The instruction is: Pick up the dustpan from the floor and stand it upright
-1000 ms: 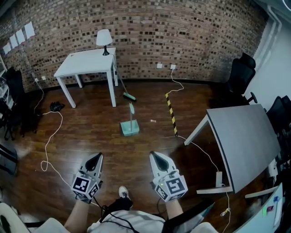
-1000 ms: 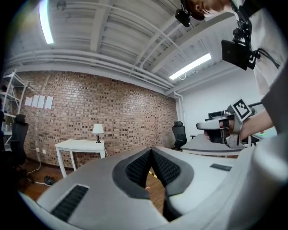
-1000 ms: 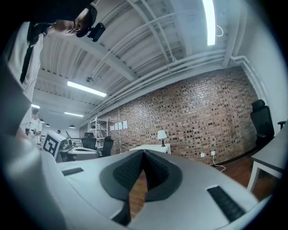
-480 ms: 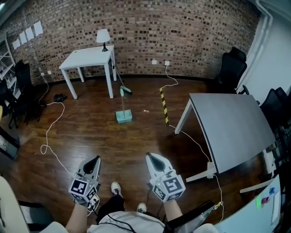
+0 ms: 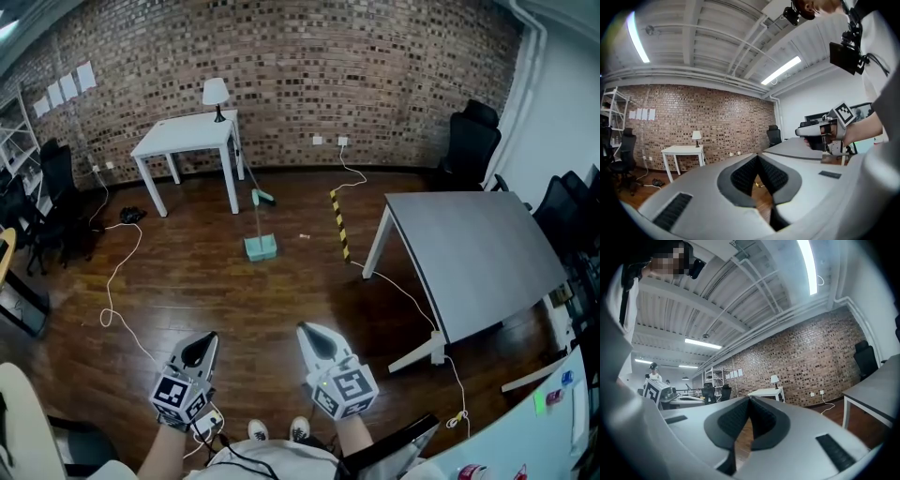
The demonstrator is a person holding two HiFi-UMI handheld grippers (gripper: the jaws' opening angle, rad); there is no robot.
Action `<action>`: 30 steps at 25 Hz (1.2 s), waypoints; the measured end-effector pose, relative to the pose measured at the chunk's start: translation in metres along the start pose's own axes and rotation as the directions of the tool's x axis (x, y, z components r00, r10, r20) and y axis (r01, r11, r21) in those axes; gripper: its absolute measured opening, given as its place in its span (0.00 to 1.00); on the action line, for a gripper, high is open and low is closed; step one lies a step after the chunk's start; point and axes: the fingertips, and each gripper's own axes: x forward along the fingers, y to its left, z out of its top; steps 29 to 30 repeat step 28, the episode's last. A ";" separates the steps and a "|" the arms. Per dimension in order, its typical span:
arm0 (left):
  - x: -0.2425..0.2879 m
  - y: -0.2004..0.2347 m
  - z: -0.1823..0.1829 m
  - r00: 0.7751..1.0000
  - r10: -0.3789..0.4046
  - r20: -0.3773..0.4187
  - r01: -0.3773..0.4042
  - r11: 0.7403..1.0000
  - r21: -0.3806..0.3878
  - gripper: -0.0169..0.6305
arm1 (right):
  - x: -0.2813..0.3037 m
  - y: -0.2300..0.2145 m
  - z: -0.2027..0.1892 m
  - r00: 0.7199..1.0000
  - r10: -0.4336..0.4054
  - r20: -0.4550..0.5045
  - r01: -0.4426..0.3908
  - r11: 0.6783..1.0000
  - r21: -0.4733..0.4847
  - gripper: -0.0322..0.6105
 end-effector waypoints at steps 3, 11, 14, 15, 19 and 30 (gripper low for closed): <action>-0.008 0.000 0.004 1.000 0.002 0.001 -0.002 1.000 0.000 0.03 | -0.004 0.011 0.004 1.000 -0.010 0.009 0.010 1.000 -0.008 0.02; -0.016 -0.007 0.009 1.000 -0.006 0.020 0.007 1.000 -0.003 0.03 | -0.013 0.021 0.007 1.000 -0.015 0.018 0.015 1.000 -0.023 0.02; -0.019 -0.007 0.011 1.000 -0.005 0.026 0.005 1.000 -0.001 0.03 | -0.013 0.023 0.010 1.000 -0.017 0.019 0.018 0.999 -0.028 0.02; -0.020 -0.007 0.011 1.000 -0.003 0.029 0.003 1.000 0.002 0.03 | -0.014 0.024 0.010 1.000 -0.017 0.021 0.018 0.999 -0.028 0.02; -0.022 -0.009 0.010 1.000 -0.006 0.028 0.006 1.000 0.008 0.03 | -0.013 0.028 0.009 1.000 -0.011 0.027 0.012 0.999 -0.030 0.02; -0.022 -0.004 0.016 0.999 -0.008 0.039 0.007 1.000 0.020 0.03 | -0.005 0.036 0.013 1.000 0.006 0.016 -0.005 0.998 -0.058 0.02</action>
